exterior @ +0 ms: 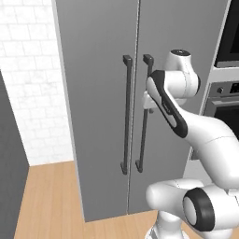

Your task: Take the strawberry from the fridge and place it on top of the pancake, located on the dining counter.

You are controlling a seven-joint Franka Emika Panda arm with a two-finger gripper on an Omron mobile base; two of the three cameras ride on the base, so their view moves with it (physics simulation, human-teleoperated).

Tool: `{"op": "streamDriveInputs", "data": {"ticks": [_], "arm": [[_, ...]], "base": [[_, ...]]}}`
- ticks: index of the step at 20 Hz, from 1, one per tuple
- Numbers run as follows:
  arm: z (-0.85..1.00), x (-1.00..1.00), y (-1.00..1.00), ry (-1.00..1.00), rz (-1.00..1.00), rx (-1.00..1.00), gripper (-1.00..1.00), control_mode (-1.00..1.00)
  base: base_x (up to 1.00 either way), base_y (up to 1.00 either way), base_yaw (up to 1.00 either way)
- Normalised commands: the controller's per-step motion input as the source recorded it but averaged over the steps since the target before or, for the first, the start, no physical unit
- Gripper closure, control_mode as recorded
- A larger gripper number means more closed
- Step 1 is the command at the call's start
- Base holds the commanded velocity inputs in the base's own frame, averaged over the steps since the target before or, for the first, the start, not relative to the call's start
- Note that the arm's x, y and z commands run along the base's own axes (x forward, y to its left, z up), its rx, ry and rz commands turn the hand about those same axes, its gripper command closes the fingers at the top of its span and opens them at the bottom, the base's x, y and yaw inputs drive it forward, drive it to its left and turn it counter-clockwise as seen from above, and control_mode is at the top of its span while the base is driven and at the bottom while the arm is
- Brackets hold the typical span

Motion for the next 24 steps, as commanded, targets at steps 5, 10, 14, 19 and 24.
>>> {"op": "streamDriveInputs", "data": {"ticks": [5, 10, 14, 19, 24], "arm": [[0.0, 0.0, 0.0, 0.0, 0.0, 0.0, -1.0, 1.0], [0.0, 0.0, 0.0, 0.0, 0.0, 0.0, -1.0, 1.0], [-0.12, 0.3, -0.12, -0.02, 0.0, 0.0, -1.0, -1.0], [-0.05, 0.43, -0.39, -0.19, 0.0, 0.0, -1.0, -1.0], [0.0, 0.1, -0.07, -0.18, 0.0, 0.0, -1.0, -1.0]], "base": [[0.03, 0.04, -0.01], [0.0, 0.0, 0.0], [0.0, 0.0, 0.0], [0.0, 0.0, 0.0], [0.0, 0.0, 0.0]]}}
